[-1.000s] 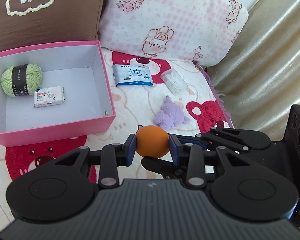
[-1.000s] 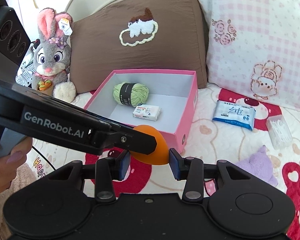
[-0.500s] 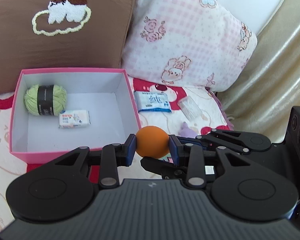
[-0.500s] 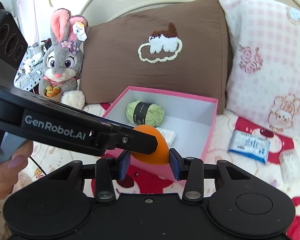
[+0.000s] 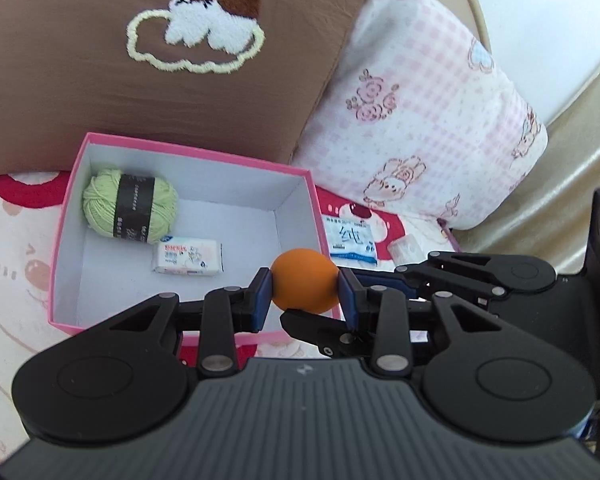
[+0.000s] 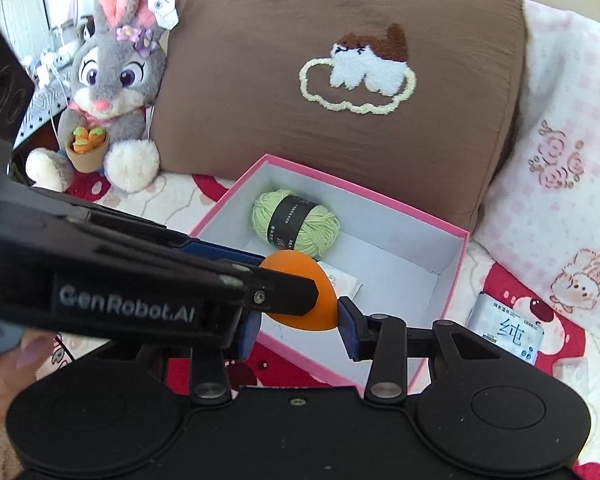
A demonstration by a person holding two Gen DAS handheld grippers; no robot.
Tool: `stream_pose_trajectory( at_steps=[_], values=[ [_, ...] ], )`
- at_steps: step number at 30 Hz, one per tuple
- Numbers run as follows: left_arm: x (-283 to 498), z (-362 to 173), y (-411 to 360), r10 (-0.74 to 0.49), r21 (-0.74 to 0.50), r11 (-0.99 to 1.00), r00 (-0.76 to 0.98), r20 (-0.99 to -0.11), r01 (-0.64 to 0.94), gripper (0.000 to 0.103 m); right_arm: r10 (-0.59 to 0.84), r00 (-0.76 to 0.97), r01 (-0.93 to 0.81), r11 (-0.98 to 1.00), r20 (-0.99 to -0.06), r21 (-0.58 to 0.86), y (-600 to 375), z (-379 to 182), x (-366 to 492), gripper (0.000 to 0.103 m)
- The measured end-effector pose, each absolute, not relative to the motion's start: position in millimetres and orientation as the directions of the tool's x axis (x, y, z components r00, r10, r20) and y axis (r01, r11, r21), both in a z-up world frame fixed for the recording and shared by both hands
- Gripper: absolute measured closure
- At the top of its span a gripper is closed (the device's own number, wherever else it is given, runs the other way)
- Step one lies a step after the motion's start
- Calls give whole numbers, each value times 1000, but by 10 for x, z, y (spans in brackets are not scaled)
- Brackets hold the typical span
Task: Organize objects
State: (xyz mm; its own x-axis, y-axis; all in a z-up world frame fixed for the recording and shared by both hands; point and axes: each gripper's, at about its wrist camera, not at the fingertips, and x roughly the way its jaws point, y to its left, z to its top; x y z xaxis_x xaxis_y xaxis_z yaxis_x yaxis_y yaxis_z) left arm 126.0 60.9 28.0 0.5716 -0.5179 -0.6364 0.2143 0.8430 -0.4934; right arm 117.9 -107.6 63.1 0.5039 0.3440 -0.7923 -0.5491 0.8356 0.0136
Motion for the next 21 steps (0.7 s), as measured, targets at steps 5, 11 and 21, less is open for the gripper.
stream_pose_trajectory(
  at_steps=[5,11,21],
  values=[
    [1363,260,862,-518,-531,830,590,-619,172,70,348,448,-577,816,-823,30,-852,659,1385,57],
    [1482,193,1059,-559,-586,794,575,-598,162,70,331,398,-521,849,-855,86,-715,644,1512,57],
    [1710,51,1058,-530,-578,803,621,-578,147,70,354,443,-567,822,-824,49,-689,511,1750,57]
  ],
)
